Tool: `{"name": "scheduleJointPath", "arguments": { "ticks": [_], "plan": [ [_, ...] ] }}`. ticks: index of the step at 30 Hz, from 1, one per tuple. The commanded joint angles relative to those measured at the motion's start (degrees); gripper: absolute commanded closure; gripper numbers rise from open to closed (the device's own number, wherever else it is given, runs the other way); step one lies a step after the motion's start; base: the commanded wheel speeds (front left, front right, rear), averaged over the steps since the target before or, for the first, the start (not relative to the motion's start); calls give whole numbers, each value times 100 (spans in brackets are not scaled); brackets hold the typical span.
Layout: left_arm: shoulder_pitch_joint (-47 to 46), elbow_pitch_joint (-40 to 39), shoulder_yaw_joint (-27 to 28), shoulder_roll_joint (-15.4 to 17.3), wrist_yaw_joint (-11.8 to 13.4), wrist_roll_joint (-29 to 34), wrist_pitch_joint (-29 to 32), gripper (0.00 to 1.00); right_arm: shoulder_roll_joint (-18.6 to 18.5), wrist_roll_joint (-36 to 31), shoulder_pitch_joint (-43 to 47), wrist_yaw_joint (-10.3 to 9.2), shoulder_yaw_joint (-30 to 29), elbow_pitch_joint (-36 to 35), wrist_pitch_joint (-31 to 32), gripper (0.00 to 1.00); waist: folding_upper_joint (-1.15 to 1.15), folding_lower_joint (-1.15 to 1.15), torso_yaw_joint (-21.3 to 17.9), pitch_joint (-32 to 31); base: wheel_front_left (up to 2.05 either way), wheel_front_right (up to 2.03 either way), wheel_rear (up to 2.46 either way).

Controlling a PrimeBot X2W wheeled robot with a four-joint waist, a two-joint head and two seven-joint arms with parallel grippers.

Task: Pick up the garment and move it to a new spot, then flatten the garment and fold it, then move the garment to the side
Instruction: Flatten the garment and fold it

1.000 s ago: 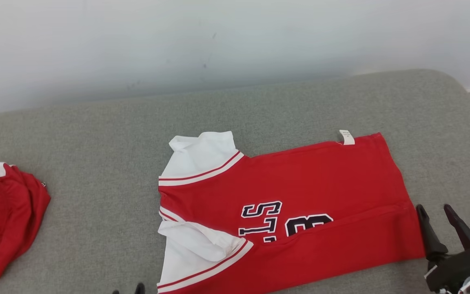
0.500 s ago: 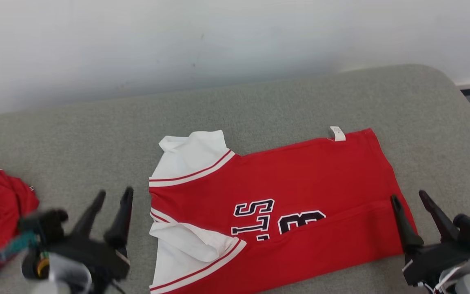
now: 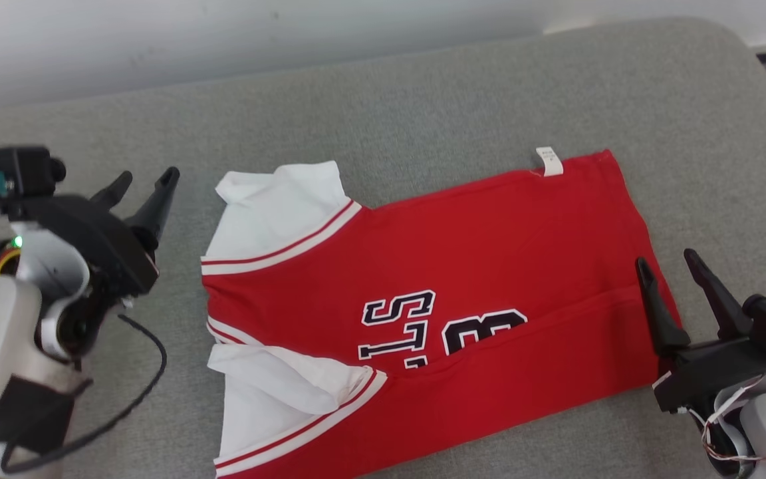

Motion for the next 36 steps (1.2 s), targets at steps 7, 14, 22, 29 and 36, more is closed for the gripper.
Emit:
{"name": "scheduleJointPath", "arguments": {
  "ticks": [7, 14, 22, 29, 36],
  "plan": [
    [-959, 834, -373, 18, -179, 47, 794, 0, 24, -65, -277, -6, 10, -43, -7, 0, -1, -1, -169, 637, 0, 0, 0],
    [-1484, 1402, -633, -15, -140, 194, 1298, 0, 60, -72, -439, -6, 45, -3, -7, 0, -1, -1, -206, 823, 0, 0, 0],
    [-1798, 1642, -760, -52, -194, 200, 1503, 0, 116, -55, -541, -6, 70, 69, -7, 0, -1, -1, -274, 899, 0, 0, 0],
    [-1889, 1624, -818, -51, -255, 131, 1696, 18, 149, -60, -555, -6, 33, 105, -7, 0, -1, -1, -310, 908, 0, 0, 0],
    [-1780, 1551, -932, -27, -302, 54, 1992, 55, 174, -56, -526, -6, -10, 130, -7, 0, -1, -1, -319, 906, 0, 0, 0]
  ]
}}
